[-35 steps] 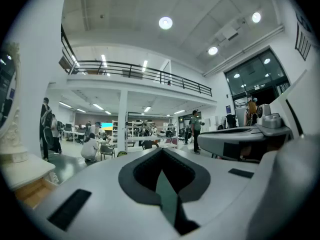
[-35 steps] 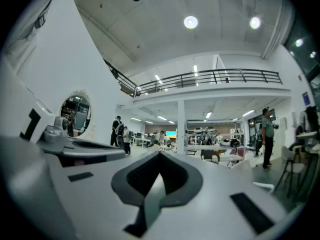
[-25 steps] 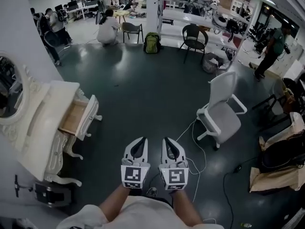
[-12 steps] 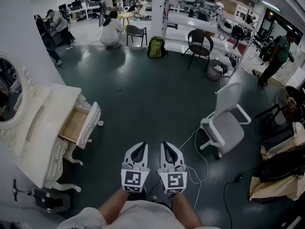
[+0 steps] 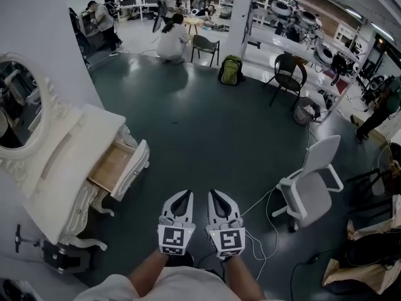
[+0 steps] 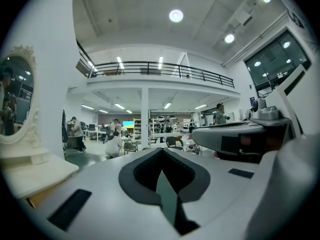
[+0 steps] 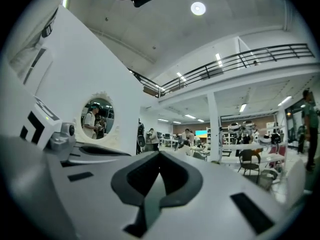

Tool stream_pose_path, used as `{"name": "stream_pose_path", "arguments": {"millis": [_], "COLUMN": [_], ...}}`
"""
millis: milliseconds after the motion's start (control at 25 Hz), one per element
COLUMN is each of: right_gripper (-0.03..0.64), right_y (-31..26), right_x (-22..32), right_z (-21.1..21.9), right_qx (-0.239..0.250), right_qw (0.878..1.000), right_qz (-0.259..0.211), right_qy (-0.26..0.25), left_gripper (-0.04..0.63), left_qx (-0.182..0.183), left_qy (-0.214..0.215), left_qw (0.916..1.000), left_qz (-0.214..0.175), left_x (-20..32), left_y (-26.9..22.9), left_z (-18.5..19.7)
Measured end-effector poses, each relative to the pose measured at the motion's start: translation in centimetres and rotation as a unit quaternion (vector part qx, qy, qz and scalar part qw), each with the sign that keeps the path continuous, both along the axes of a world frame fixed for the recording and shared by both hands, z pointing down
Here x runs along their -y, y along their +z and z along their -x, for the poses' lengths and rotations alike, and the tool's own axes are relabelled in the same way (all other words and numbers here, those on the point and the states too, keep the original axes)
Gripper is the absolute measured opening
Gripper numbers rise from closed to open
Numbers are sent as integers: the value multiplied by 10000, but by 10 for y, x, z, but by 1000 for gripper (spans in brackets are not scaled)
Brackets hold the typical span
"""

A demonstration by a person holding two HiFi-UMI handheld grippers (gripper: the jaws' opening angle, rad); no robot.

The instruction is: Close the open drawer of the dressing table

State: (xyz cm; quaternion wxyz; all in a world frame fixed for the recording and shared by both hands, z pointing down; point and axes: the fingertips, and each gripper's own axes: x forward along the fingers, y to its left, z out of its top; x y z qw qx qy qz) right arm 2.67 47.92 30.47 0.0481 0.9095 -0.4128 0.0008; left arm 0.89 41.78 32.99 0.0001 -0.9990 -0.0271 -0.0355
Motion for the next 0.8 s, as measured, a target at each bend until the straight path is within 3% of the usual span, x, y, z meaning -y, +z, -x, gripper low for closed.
{"name": "stream_pose_path", "arguments": {"millis": [440,800], "right_gripper": [15,15], "right_y": [8,21], "right_x": [106,187], "right_z": [-24,-23], "right_qx": [4,4], "right_qw": [9957,9794], "right_qz": [76,330], "right_qy": [-921,-1992], "left_gripper": [8,8], "left_qx": [11,195], "left_qy": [-608,-1458], "left_qw": [9981,9890], "left_qz": [17,162], "left_x": [96,168], "left_y": [3,20], "left_z": [-15,-8]}}
